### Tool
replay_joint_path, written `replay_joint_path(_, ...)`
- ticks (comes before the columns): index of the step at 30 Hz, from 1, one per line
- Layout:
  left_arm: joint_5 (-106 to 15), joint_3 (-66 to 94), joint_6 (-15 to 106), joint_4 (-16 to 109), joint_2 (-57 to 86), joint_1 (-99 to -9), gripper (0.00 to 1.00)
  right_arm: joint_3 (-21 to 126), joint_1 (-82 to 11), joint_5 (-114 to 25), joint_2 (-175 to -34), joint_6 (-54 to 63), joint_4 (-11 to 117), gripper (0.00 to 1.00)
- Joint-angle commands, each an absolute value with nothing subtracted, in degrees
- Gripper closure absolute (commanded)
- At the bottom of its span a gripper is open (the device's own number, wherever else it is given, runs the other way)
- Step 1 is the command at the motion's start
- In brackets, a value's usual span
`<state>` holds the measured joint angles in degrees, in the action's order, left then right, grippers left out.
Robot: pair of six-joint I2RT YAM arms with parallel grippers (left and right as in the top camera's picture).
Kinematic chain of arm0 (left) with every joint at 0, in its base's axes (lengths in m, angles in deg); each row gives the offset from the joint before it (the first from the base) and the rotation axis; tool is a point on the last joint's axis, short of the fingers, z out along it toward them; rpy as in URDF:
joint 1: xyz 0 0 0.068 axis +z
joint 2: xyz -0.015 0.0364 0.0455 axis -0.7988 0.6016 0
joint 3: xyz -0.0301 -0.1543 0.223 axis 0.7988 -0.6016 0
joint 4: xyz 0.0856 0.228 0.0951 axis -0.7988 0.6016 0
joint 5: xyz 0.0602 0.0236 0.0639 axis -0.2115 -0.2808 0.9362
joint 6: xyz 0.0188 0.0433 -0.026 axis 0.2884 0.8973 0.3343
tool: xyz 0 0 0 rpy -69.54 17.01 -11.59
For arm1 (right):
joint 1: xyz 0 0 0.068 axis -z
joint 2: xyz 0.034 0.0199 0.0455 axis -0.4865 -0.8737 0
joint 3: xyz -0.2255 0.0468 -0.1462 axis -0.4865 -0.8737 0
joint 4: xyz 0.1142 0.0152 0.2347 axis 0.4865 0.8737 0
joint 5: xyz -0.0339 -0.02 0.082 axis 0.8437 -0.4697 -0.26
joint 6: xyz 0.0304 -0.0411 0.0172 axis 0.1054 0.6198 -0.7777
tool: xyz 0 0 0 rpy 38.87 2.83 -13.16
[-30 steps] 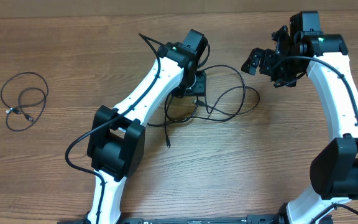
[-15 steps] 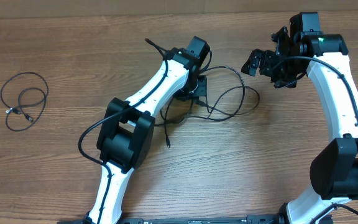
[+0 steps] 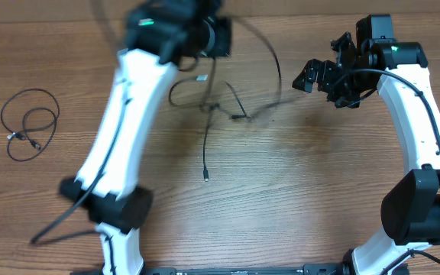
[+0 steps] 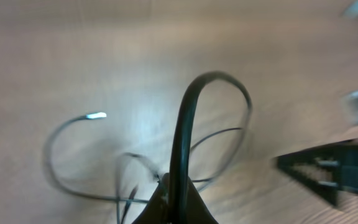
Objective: Untangle cables
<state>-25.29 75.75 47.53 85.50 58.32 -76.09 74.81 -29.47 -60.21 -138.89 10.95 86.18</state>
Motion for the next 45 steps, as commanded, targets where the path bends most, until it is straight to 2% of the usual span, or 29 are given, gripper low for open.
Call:
replay_joint_path(1,-24.59,79.47,53.3,84.12,53.23,-73.64,0.96,76.04,-29.47,-65.72,-138.13,11.26,85.88,0.0)
replay_joint_path(6,-25.49,80.26,48.39,75.8,48.35,-67.08,0.96,76.06,-30.89,-70.38,-137.97,11.5,85.55,0.0)
replay_joint_path(11,-34.53,80.26,41.72,66.49,45.66,-61.66,0.96,76.06,-34.25,-72.52,-137.97,10.45,82.34,0.0)
replay_joint_path(16,-46.05,80.26,36.26,59.29,44.66,-58.47,0.96,76.02,-38.56,-72.52,-138.06,2.1,72.65,0.0)
replay_joint_path(23,-53.44,80.3,28.74,53.9,43.94,-54.23,0.96,75.97,-45.47,-74.81,-140.27,7.59,63.93,0.0)
replay_joint_path(27,-60.35,80.34,21.55,48.96,43.83,-48.26,0.96,75.95,-51.0,-77.59,-141.91,15.94,62.29,0.0)
replay_joint_path(30,-63.67,80.34,16.61,45.59,43.83,-43.89,0.96,75.95,-55.13,-76.39,-144.84,18.08,60.04,0.0)
replay_joint_path(39,-59.23,80.41,15.25,44.74,42.36,-27.85,0.96,75.95,-55.61,-75.03,-147.77,16.77,60.06,0.0)
replay_joint_path(43,-55.41,80.41,19.47,50.14,42.34,-19.13,0.96,75.97,-55.32,-73.17,-147.77,16.77,61.9,0.0)
replay_joint_path(45,-48.94,80.41,24.61,55.88,42.34,-15.24,0.96,75.97,-55.35,-71.71,-147.77,16.79,63.65,0.0)
